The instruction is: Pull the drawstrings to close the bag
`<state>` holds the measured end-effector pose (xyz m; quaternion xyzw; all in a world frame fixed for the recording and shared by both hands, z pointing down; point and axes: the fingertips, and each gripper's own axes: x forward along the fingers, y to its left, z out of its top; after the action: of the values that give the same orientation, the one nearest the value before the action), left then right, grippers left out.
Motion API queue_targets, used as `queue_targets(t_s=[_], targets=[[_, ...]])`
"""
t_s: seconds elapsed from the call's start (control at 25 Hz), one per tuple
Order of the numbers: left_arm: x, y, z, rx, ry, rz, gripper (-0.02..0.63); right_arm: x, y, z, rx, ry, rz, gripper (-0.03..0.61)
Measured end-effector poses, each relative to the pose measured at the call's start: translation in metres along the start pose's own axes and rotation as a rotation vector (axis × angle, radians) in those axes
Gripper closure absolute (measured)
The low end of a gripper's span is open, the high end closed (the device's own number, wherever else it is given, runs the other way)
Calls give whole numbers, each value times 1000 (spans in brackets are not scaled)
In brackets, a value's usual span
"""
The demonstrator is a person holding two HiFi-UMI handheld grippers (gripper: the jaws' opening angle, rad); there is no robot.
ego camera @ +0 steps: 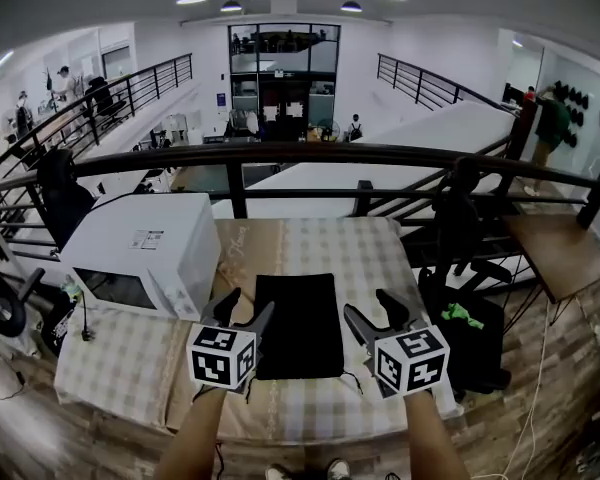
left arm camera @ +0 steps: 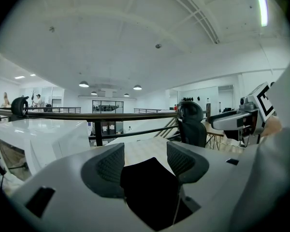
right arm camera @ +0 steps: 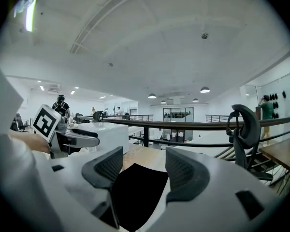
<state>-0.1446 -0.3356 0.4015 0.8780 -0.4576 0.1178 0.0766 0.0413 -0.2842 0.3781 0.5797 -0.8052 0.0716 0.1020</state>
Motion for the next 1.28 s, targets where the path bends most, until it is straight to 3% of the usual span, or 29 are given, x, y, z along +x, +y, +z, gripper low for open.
queue_targets(t_s=[0.6, 1.28], targets=[[-4, 9, -72, 28, 137, -38, 333, 15, 7, -67, -5, 141, 84, 313], [-12, 7, -172, 76, 369, -102, 333, 27, 14, -154, 15, 315, 207, 313]])
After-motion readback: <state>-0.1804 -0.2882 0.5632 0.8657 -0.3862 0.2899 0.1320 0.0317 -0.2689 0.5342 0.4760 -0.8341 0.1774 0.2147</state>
